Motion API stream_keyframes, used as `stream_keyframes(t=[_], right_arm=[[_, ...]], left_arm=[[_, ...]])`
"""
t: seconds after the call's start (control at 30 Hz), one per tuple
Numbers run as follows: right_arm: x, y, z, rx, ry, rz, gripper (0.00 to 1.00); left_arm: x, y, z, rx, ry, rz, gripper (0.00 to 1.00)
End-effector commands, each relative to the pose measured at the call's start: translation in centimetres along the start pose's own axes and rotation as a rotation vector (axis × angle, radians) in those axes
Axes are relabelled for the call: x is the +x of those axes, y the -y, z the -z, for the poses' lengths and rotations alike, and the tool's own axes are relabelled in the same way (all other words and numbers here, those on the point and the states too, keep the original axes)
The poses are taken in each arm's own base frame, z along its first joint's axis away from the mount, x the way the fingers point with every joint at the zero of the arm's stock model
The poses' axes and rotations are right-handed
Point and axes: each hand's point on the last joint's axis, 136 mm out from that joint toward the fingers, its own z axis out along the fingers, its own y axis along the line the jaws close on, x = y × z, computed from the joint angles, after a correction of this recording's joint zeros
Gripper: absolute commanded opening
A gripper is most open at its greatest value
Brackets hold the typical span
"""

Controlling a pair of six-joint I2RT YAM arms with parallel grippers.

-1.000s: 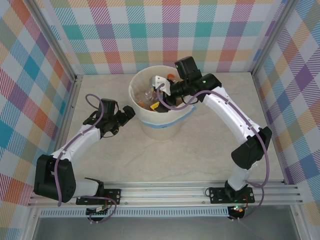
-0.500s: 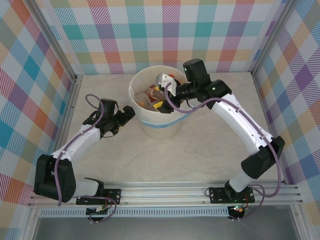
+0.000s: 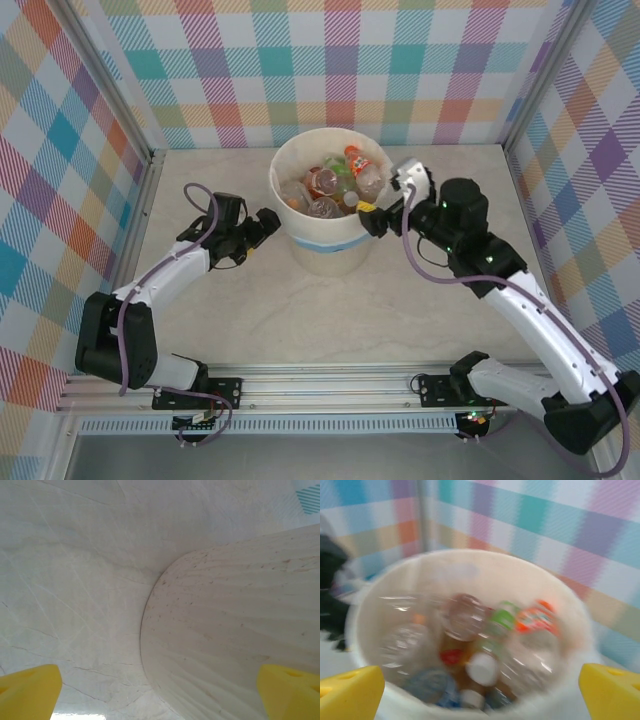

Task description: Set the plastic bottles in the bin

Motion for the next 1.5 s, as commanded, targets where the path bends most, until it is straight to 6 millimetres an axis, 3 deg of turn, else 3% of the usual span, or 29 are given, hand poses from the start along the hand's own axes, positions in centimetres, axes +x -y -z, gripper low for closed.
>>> stream_keyframes(t=[0.0,0.13,0.33,0.47,0.57,0.67,0.77,0.9,1.03,1.1,1.17,1.3,1.47], right_arm=[[4.0,7.5,2.0,0.384,0.017,-0.19,1.0],[11.4,12.6,4.4,0.615,-0.028,-0.269,1.0],[21.1,16.3,5.5,0.784,-0.126,-0.399,1.0],[25.6,17.3,4.8,0.796,-0.202,-0.467,1.0],[28.1,17.9,3.9,0.792,-0.237,-0.503,0.99],[28.5,17.9,2.4,0.731,-0.247,-0.499,1.0],[27.9,18.1,1.1,0.684,-0.235,-0.445,1.0],[27.6,18.2,0.1,0.643,-0.227,-0.436,1.0],[27.2,17.9,-0.5,0.606,-0.198,-0.427,1.0],[26.8,17.9,-0.6,0.602,-0.167,-0.416,1.0],[26.2,18.3,-0.4,0.618,-0.105,-0.402,1.0],[26.1,18.8,0.1,0.661,-0.032,-0.373,1.0],[26.4,16.3,-0.6,0.537,0.05,-0.291,1.0]], left_arm=[[-2.1,-1.0,2.9,-0.038,0.142,-0.012,1.0],[-5.5,-5.3,6.5,-0.14,0.337,0.023,1.0],[-9.5,-11.4,13.5,-0.333,0.733,-0.001,1.0],[-10.1,-14.1,14.6,-0.448,0.865,-0.108,1.0],[-10.2,-15.2,12.5,-0.477,0.856,-0.23,1.0],[-10.1,-15.7,8.5,-0.486,0.724,-0.35,1.0],[-10.3,-14.9,4.1,-0.433,0.619,-0.483,1.0],[-11.2,-12.4,2.2,-0.278,0.686,-0.546,1.0],[-9.4,-11.7,-0.2,-0.189,0.675,-0.648,1.0],[-9.2,-12.2,-0.3,-0.185,0.716,-0.648,1.0],[-10.1,-13.5,0.2,-0.294,0.729,-0.574,1.0],[-10.1,-13.0,-0.1,-0.344,0.724,-0.599,1.0],[-10.2,-13.0,0.0,-0.343,0.727,-0.599,1.0]])
